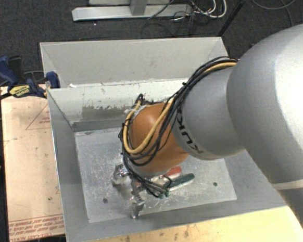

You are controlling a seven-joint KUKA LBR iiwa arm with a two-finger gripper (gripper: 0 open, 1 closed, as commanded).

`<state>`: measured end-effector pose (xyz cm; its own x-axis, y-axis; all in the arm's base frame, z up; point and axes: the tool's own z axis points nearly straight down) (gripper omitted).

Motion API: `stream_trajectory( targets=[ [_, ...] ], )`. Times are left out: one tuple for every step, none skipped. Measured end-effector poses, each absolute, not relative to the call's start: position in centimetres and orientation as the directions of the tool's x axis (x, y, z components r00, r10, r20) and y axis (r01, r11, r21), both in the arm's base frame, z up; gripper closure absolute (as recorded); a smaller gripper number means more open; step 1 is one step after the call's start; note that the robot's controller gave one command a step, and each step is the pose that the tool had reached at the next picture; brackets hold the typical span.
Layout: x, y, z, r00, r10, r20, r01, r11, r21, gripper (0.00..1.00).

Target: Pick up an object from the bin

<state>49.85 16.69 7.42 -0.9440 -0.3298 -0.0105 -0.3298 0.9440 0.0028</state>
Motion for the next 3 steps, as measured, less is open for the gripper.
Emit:
stream_trajectory(
  targets=[
    [50.6,14.6,8.4,-0.916,-0.4,-0.004,-0.401,0.916,0.006,0.0],
    [51.8,10.1,9.4,-0.906,-0.424,-0.003,-0.424,0.906,-0.003,0.0],
    [55.9,8.7,7.8,-0.858,-0.513,-0.016,-0.513,0.859,0.0,1.0]
  ],
)
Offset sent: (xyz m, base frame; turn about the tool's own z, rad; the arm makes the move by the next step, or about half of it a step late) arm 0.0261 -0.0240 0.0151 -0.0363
